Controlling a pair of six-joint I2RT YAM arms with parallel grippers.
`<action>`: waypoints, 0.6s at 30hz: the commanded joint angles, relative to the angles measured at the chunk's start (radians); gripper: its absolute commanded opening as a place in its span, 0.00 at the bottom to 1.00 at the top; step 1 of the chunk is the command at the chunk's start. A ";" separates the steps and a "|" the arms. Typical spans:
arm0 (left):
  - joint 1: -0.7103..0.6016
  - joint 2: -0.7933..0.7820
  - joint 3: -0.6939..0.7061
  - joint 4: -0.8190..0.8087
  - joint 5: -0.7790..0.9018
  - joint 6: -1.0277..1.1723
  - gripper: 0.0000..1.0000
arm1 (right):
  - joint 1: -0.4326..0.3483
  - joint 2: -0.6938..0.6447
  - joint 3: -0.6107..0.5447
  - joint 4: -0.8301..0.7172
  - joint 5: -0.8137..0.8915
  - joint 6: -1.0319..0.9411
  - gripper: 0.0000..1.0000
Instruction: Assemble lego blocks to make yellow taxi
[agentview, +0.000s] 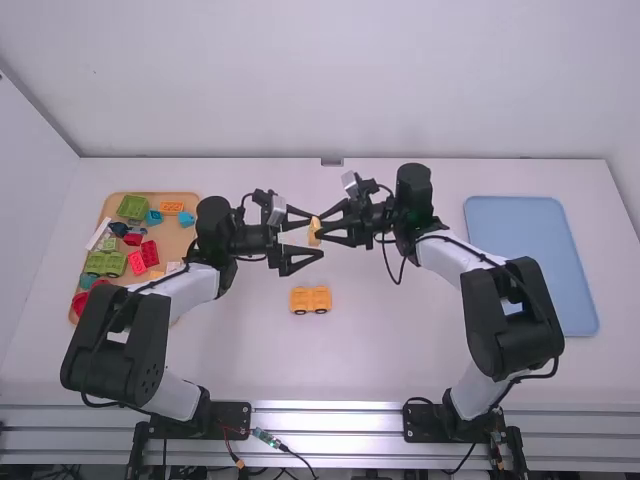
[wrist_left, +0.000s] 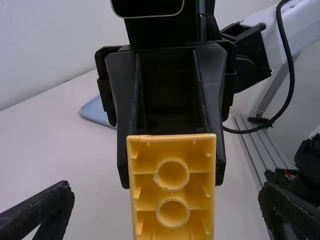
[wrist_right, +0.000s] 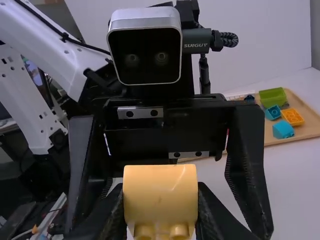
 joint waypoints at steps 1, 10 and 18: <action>0.004 0.004 -0.006 -0.012 0.001 0.012 0.99 | 0.003 0.010 0.019 0.016 -0.012 0.005 0.17; 0.079 0.003 -0.006 -0.145 0.035 0.058 0.99 | -0.070 0.009 0.021 0.000 0.078 0.040 0.17; 0.201 0.003 0.006 -0.256 0.035 0.087 0.99 | -0.142 0.008 0.022 -0.113 0.188 -0.003 0.15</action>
